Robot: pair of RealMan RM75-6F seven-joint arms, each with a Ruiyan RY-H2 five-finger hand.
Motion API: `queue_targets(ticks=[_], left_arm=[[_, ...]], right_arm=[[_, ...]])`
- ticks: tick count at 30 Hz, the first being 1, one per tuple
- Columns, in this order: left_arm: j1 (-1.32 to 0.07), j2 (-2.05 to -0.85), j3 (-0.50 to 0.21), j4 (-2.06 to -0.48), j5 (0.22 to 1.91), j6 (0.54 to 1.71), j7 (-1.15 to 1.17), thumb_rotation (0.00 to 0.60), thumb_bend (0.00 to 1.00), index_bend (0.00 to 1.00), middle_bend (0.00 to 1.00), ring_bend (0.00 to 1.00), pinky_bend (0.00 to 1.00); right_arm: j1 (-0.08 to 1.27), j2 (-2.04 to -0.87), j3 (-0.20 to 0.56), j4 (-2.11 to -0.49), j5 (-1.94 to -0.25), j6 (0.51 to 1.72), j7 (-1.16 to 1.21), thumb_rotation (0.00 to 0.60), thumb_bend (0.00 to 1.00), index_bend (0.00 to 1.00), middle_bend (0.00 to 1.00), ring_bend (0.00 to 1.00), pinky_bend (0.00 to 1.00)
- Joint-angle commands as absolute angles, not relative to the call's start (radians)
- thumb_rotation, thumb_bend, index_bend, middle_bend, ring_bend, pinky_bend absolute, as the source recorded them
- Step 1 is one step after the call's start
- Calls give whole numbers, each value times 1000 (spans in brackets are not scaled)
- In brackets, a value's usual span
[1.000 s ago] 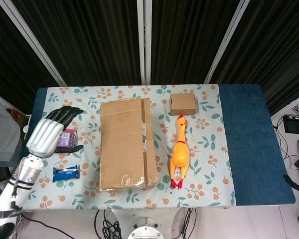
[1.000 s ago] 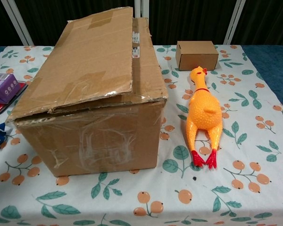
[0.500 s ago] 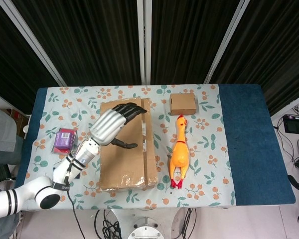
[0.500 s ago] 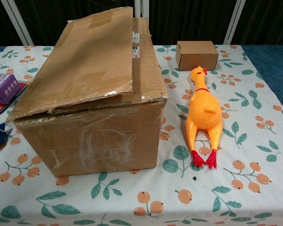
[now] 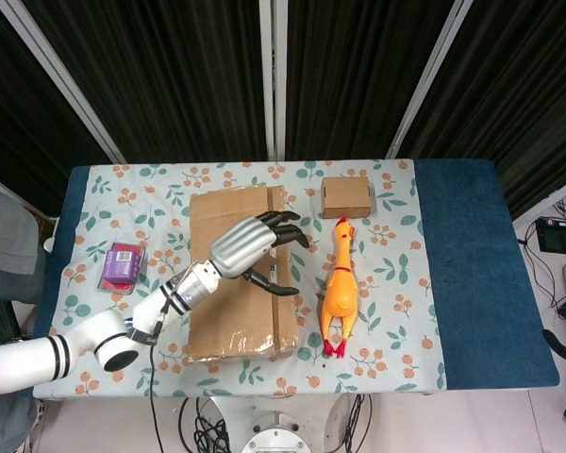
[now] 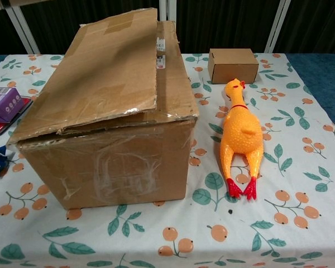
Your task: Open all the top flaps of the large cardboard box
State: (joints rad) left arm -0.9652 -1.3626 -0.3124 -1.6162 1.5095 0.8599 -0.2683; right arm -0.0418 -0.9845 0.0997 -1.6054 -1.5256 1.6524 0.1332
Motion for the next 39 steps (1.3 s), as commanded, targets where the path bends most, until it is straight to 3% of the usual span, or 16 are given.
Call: queue_targets(ticks=[1, 18, 39], left_arm=[[-980, -1377, -287, -1599, 1529, 857, -284, 179, 0, 324, 329, 126, 203], [-1002, -1378, -213, -1521, 1589, 905, -132, 162, 0, 330, 432, 126, 199], [-984, -1185, -191, -1665, 1528, 878, 41, 152, 0, 329, 544, 129, 194]], right_arm=[[-41, -988, 99, -1601, -1527, 1652, 135, 600, 64, 0, 0, 0, 0], [-43, -1003, 104, -1573, -1531, 1667, 165, 600, 58, 0, 0, 0, 0], [-45, -1006, 108, -1583, -1547, 1690, 168, 600, 47, 0, 0, 0, 0]])
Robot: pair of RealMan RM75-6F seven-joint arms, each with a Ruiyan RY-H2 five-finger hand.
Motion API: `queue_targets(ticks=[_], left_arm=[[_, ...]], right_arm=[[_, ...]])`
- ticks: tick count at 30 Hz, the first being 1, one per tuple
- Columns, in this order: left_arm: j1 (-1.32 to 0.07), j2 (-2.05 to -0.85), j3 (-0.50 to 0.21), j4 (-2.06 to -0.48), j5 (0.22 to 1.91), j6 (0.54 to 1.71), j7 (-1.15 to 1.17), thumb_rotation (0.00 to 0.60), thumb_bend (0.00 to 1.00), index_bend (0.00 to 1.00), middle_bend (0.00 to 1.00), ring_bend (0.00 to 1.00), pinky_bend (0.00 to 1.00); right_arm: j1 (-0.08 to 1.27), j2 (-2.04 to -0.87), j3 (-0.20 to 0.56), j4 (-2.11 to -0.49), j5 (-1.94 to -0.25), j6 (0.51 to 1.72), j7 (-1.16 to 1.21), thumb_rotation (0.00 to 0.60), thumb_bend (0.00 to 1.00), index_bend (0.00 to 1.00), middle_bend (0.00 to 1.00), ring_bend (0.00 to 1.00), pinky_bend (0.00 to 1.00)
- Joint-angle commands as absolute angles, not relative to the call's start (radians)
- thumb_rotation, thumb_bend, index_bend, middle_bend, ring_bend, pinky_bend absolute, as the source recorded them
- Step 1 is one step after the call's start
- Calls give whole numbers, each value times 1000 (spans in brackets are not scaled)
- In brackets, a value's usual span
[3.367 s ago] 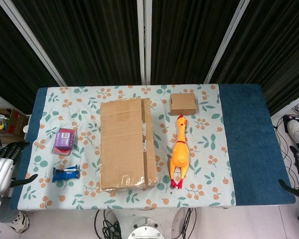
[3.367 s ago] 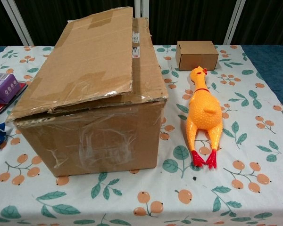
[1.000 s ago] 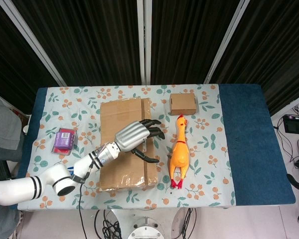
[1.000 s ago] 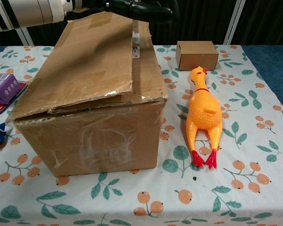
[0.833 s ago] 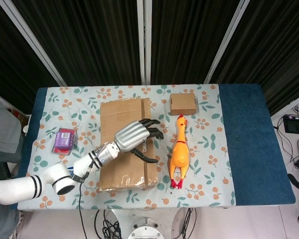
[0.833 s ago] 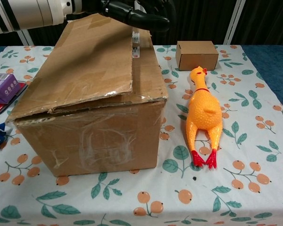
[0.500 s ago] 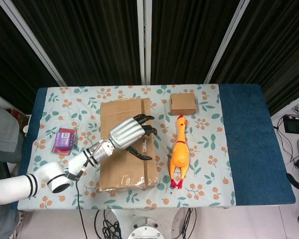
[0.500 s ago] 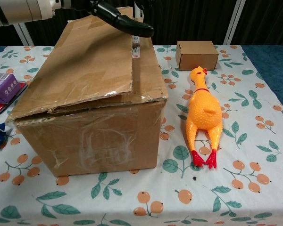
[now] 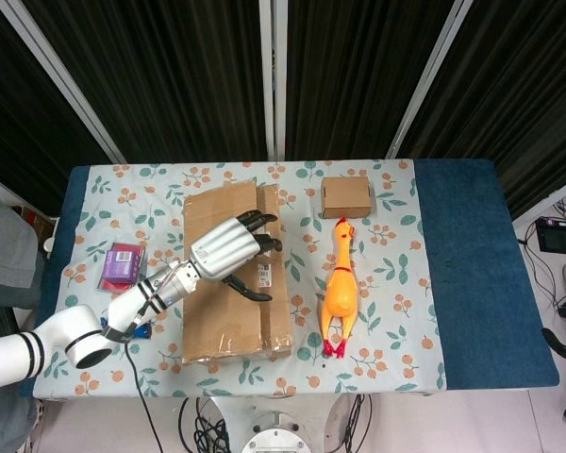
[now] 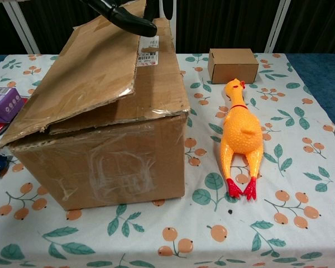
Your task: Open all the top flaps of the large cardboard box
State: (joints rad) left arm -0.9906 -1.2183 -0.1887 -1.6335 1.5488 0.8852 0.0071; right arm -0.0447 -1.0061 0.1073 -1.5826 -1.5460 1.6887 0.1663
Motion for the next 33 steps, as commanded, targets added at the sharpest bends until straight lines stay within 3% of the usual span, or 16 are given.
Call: queue_targets(ticks=[1, 9, 15, 23, 28, 33], left_arm=[[-982, -1172, -192, -1676, 1523, 879, 54, 149, 0, 329, 547, 129, 193], [-923, -1042, -211, -1796, 1465, 935, 138, 85, 0, 329, 565, 130, 189], [-870, -928, -218, -1898, 1396, 953, 136, 76, 0, 328, 576, 148, 189], [-768, -844, -173, -1934, 1354, 996, 130, 50, 0, 323, 576, 151, 189], [-673, -819, -175, -1930, 1338, 1079, -79, 1, 0, 323, 553, 151, 189], [-584, -810, -155, -1878, 1363, 1134, -304, 0, 0, 321, 485, 150, 189]], right_arm=[[-45, -1006, 108, -1582, -1547, 1691, 170, 600, 47, 0, 0, 0, 0], [-45, -1000, 112, -1588, -1559, 1707, 177, 600, 47, 0, 0, 0, 0], [-44, -998, 114, -1593, -1568, 1715, 181, 600, 47, 0, 0, 0, 0], [-40, -1002, 112, -1590, -1579, 1716, 182, 600, 47, 0, 0, 0, 0], [-39, -1004, 112, -1586, -1580, 1717, 184, 600, 47, 0, 0, 0, 0], [-35, -1006, 109, -1589, -1584, 1711, 180, 600, 47, 0, 0, 0, 0]])
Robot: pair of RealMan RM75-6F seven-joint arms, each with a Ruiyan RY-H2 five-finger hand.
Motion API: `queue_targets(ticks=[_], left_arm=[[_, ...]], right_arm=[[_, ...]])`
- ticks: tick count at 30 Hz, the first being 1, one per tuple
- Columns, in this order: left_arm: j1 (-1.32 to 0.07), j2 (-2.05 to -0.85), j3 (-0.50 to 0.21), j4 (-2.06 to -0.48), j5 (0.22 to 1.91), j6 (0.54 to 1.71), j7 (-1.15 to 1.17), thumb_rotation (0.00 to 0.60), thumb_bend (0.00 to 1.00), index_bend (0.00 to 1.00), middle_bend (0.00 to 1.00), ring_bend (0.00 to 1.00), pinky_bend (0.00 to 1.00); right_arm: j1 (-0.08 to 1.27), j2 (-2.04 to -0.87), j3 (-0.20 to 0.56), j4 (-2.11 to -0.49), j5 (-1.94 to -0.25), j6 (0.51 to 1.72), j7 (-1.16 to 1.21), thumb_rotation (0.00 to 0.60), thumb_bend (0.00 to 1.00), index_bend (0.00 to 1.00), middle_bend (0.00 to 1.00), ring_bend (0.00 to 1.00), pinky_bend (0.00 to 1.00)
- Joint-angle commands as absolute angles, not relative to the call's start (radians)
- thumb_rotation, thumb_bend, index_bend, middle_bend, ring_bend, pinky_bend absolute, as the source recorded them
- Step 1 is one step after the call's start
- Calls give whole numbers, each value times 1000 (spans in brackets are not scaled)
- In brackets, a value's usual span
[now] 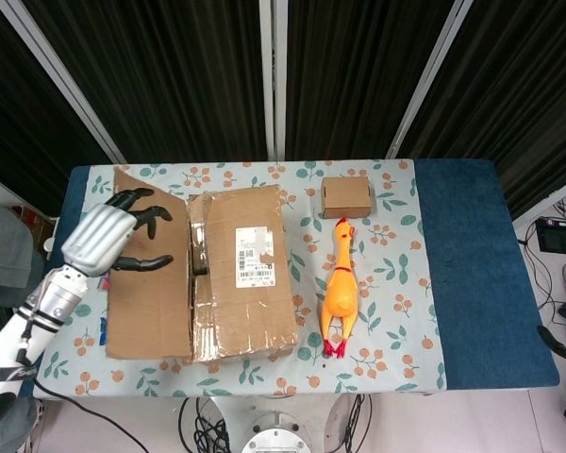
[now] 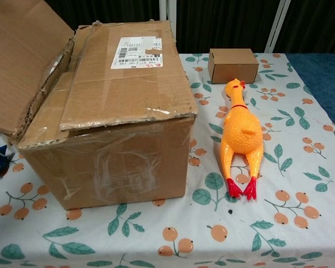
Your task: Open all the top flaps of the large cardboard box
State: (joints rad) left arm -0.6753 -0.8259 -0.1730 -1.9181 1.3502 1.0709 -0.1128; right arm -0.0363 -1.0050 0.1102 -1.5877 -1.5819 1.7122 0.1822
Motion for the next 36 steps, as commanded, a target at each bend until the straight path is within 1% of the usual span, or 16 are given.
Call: queue_targets(ticks=[1, 5, 6, 7, 8, 10, 12, 14, 18, 21, 25, 30, 36], left_arm=[[-565, -809, -149, -1867, 1366, 1139, -355, 0, 0, 318, 459, 150, 189], [-513, -827, -149, -1818, 1361, 1187, -453, 0, 0, 285, 314, 141, 190], [-505, -834, -151, -1812, 1357, 1197, -465, 4, 1, 259, 262, 136, 190], [-497, -841, -154, -1806, 1357, 1209, -469, 12, 3, 245, 240, 134, 190], [-493, -846, -154, -1799, 1364, 1217, -456, 33, 9, 226, 218, 132, 191], [-491, -859, -149, -1787, 1387, 1231, -406, 101, 17, 206, 194, 127, 191], [-494, -884, -141, -1779, 1423, 1242, -330, 171, 19, 195, 177, 122, 192], [-501, -916, -133, -1778, 1450, 1238, -271, 220, 19, 184, 167, 119, 192], [-523, -990, -118, -1760, 1503, 1224, -173, 276, 20, 162, 142, 106, 192], [-534, -1051, -106, -1737, 1557, 1232, -111, 329, 20, 135, 120, 100, 191], [-540, -1126, -92, -1719, 1612, 1250, -92, 368, 20, 118, 115, 98, 191], [-557, -1174, -84, -1696, 1652, 1244, -46, 373, 20, 110, 115, 98, 191], [-564, -1212, -58, -1673, 1703, 1242, 17, 400, 21, 104, 115, 98, 191]], right_arm=[[-34, -1006, 107, -1590, -1587, 1709, 179, 600, 47, 0, 0, 0, 0], [-29, -1009, 103, -1595, -1594, 1702, 169, 600, 45, 0, 0, 0, 0], [-28, -1010, 102, -1596, -1595, 1701, 166, 600, 45, 0, 0, 0, 0], [-28, -1011, 102, -1598, -1596, 1700, 162, 600, 45, 0, 0, 0, 0], [-27, -1012, 102, -1600, -1596, 1700, 159, 600, 44, 0, 0, 0, 0], [-27, -1012, 102, -1603, -1597, 1701, 155, 600, 44, 0, 0, 0, 0], [-28, -1012, 102, -1606, -1597, 1704, 152, 600, 45, 0, 0, 0, 0], [-31, -1007, 105, -1612, -1595, 1711, 153, 600, 45, 0, 0, 0, 0], [-39, -980, 116, -1638, -1591, 1736, 151, 600, 47, 0, 0, 0, 0], [-45, -955, 124, -1663, -1587, 1751, 142, 600, 54, 0, 0, 0, 0], [-49, -929, 137, -1689, -1567, 1757, 161, 600, 54, 0, 0, 0, 0], [-50, -917, 140, -1700, -1557, 1751, 178, 600, 53, 0, 0, 0, 0], [-50, -912, 142, -1702, -1554, 1750, 187, 600, 54, 0, 0, 0, 0]])
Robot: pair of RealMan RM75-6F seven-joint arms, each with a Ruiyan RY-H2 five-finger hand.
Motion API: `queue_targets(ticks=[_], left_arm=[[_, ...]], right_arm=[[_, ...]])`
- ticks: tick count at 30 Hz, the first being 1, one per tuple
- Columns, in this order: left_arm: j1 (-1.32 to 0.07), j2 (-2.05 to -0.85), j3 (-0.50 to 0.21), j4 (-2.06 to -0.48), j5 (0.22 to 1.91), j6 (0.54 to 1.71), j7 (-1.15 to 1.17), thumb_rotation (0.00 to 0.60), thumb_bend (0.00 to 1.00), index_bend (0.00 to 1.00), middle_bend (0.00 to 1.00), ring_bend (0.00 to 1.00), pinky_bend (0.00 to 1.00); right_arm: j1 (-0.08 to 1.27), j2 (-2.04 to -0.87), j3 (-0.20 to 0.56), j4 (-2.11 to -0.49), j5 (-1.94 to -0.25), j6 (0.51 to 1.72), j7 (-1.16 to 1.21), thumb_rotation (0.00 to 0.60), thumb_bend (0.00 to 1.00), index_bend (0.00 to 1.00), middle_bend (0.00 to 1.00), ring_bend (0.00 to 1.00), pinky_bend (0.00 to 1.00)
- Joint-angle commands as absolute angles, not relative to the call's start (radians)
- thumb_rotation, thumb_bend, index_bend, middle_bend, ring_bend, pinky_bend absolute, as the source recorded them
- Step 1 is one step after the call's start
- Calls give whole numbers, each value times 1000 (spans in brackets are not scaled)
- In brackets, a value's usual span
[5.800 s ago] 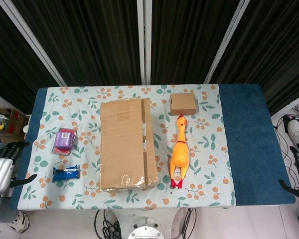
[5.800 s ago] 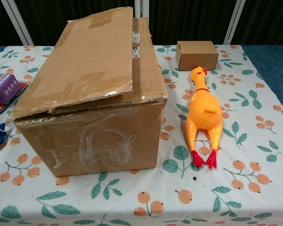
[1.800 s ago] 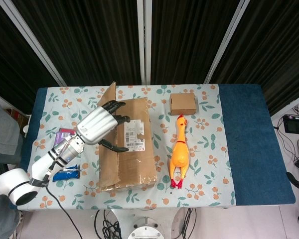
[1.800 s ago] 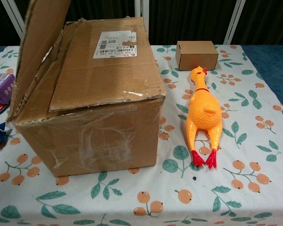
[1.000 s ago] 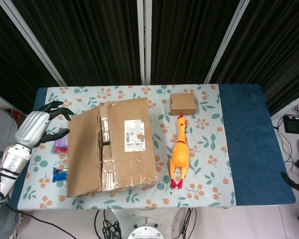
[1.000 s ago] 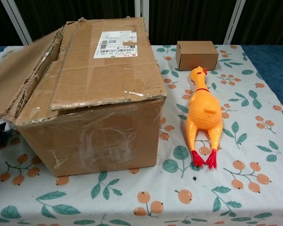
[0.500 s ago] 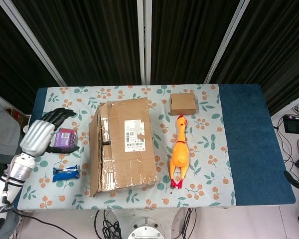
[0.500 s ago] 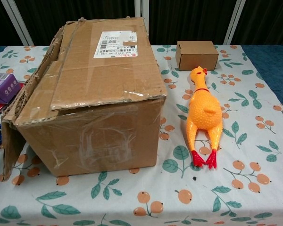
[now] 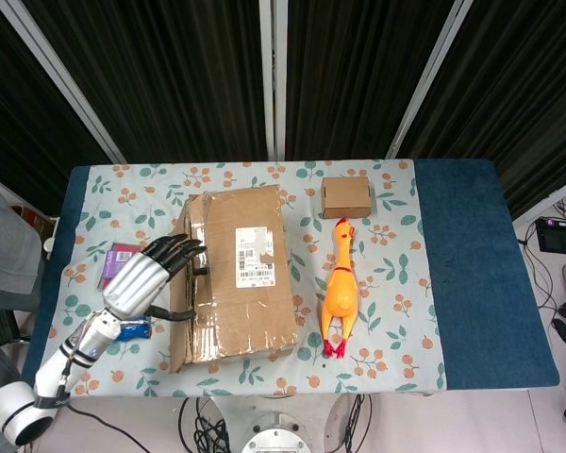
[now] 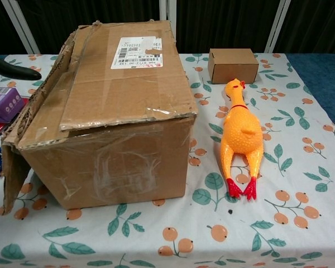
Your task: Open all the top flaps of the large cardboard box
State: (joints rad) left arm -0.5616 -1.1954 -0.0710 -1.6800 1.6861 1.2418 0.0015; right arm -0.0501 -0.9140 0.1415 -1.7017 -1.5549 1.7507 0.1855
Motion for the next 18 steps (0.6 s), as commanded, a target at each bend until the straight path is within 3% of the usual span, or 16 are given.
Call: queue_targets(ticks=[1, 18], left_arm=[[-563, -1217, -54, -1675, 1705, 1242, 14, 405, 21, 102, 115, 98, 191], [-600, -1270, -62, -1675, 1707, 1213, 7, 413, 20, 101, 114, 95, 191]], right_arm=[[-50, -911, 143, -1702, -1553, 1750, 187, 600, 54, 0, 0, 0, 0], [-50, -910, 145, -1689, -1542, 1742, 207, 600, 53, 0, 0, 0, 0]])
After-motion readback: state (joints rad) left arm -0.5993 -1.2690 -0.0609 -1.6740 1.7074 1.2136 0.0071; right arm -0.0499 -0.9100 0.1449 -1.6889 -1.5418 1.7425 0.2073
